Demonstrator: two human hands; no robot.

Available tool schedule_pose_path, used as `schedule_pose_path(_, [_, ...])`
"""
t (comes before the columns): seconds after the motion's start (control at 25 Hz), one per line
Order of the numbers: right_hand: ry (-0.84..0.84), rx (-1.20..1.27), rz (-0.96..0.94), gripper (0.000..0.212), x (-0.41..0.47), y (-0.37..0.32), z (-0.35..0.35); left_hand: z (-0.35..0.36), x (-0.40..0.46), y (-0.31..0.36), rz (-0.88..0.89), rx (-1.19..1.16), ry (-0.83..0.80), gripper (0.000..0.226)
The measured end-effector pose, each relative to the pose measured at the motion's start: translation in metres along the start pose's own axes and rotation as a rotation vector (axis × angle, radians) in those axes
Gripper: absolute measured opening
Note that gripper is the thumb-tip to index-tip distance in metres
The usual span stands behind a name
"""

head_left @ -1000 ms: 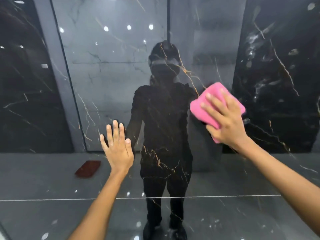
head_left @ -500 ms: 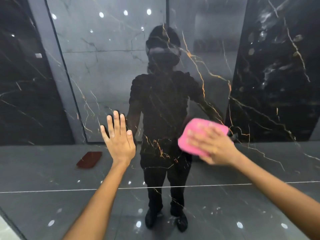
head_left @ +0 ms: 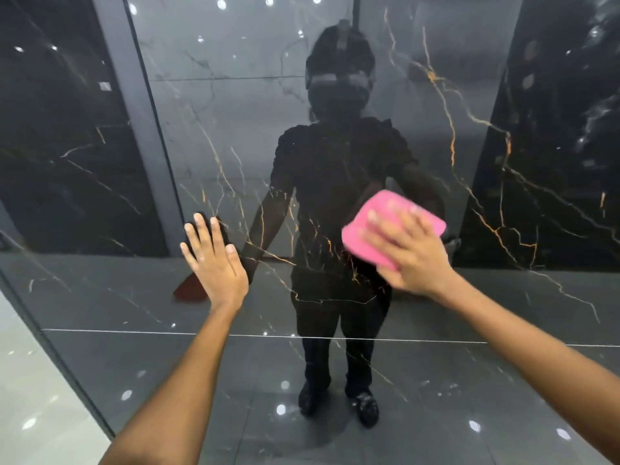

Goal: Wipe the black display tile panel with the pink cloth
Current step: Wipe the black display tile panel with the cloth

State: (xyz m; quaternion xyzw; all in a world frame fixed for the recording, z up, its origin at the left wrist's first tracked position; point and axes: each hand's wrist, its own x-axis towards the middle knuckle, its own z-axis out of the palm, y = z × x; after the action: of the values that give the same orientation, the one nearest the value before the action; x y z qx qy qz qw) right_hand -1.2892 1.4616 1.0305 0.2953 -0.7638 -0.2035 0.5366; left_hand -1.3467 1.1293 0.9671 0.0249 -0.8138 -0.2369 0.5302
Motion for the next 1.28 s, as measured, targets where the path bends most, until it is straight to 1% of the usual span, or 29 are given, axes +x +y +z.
schedule_pose_path(0.04, [0.096,0.037,0.185,0.074,0.031,0.004,-0.003,0.001,0.0,0.0,0.002,0.0,0.006,0.056])
schedule_pose_path(0.08, [0.135,0.097,0.313,0.069,0.062,-0.003,-0.002,0.002,0.0,0.0,0.008,-0.003,0.009,0.056])
schedule_pose_path(0.12, [0.149,0.138,0.346,0.069,0.087,-0.022,0.0,0.002,0.0,-0.002,0.017,-0.007,0.011,0.055])
schedule_pose_path(0.16, [0.125,0.139,0.268,0.072,0.097,-0.049,0.008,0.003,0.0,-0.004,0.028,-0.007,0.014,0.055])
schedule_pose_path(0.2, [0.042,0.11,0.089,0.077,0.09,-0.082,0.021,0.004,0.001,-0.006,0.034,-0.011,0.016,0.055])
schedule_pose_path(0.28, [-0.212,0.038,-0.309,0.088,0.032,-0.137,0.043,0.005,0.002,-0.008,0.039,-0.029,0.009,0.054])
schedule_pose_path(0.32, [-0.328,0.013,-0.421,0.092,-0.004,-0.145,0.045,0.005,0.001,-0.007,0.041,-0.032,0.006,0.054])
schedule_pose_path(0.36, [-0.399,0.004,-0.479,0.094,-0.033,-0.138,0.04,0.006,0.0,-0.005,0.039,-0.035,0.009,0.054])
schedule_pose_path(0.4, [-0.39,-0.007,-0.523,0.094,-0.052,-0.12,0.035,0.006,0.0,-0.005,0.034,-0.041,0.008,0.054])
schedule_pose_path(0.44, [-0.331,-0.034,-0.527,0.091,-0.062,-0.094,0.03,0.005,0.0,-0.005,0.033,-0.046,0.006,0.054])
schedule_pose_path(0.48, [-0.264,-0.058,-0.471,0.087,-0.06,-0.065,0.022,0.005,0.0,-0.004,0.035,-0.042,0.006,0.054])
schedule_pose_path(0.52, [-0.187,-0.062,-0.343,0.083,-0.046,-0.039,0.015,0.005,0.0,-0.004,0.039,-0.036,0.009,0.054])
schedule_pose_path(0.6, [-0.048,0.042,0.07,0.075,-0.005,-0.012,0.009,0.005,0.0,-0.002,0.019,-0.048,0.016,0.053])
schedule_pose_path(0.64, [-0.01,0.061,0.191,0.075,0.013,-0.018,0.009,0.004,0.0,0.005,-0.024,-0.08,0.024,0.054])
schedule_pose_path(0.68, [-0.012,0.048,0.176,0.078,0.02,-0.033,0.014,0.002,0.0,0.017,-0.085,-0.134,0.036,0.055])
schedule_pose_path(0.72, [-0.098,0.023,0.028,0.082,0.011,-0.054,0.02,0.0,0.001,0.035,-0.134,-0.2,0.04,0.057])
schedule_pose_path(0.76, [-0.223,-0.018,-0.181,0.086,-0.014,-0.073,0.027,-0.002,0.001,0.058,-0.132,-0.261,0.034,0.057])
schedule_pose_path(0.8, [-0.326,-0.04,-0.353,0.089,-0.049,-0.082,0.031,-0.004,0.001,0.083,-0.064,-0.301,0.022,0.057])
schedule_pose_path(0.84, [-0.409,-0.046,-0.414,0.093,-0.086,-0.076,0.03,-0.004,-0.001,0.11,0.052,-0.323,0.004,0.056])
schedule_pose_path(0.88, [-0.439,-0.034,-0.412,0.094,-0.117,-0.057,0.022,-0.002,-0.004,0.135,0.179,-0.333,-0.016,0.055])
schedule_pose_path(0.92, [-0.405,-0.017,-0.354,0.09,-0.139,-0.029,0.012,0.001,-0.006,0.156,0.276,-0.334,-0.036,0.054])
schedule_pose_path(0.96, [-0.32,-0.027,-0.248,0.084,-0.152,0.005,0.0,0.007,-0.007,0.176,0.324,-0.325,-0.052,0.054])
schedule_pose_path(1.0, [-0.209,-0.035,-0.094,0.08,-0.152,0.045,-0.013,0.013,-0.008,0.191,0.321,-0.295,-0.059,0.055])
schedule_pose_path(1.08, [0.028,0.02,0.297,0.074,-0.118,0.118,-0.036,0.027,-0.01,0.207,0.252,-0.178,-0.037,0.056])
schedule_pose_path(1.12, [0.131,0.052,0.477,0.07,-0.089,0.14,-0.043,0.032,-0.01,0.209,0.232,-0.13,-0.021,0.057])
schedule_pose_path(1.16, [0.204,0.087,0.594,0.067,-0.061,0.147,-0.043,0.036,-0.011,0.207,0.231,-0.102,-0.009,0.056])
schedule_pose_path(1.2, [0.243,0.091,0.599,0.066,-0.042,0.14,-0.037,0.037,-0.011,0.204,0.24,-0.087,0.002,0.056])
schedule_pose_path(1.24, [0.227,0.072,0.505,0.065,-0.035,0.123,-0.029,0.037,-0.011,0.202,0.253,-0.08,0.015,0.056])
schedule_pose_path(1.28, [0.137,0.049,0.317,0.065,-0.045,0.1,-0.018,0.037,-0.012,0.202,0.265,-0.081,0.026,0.055])
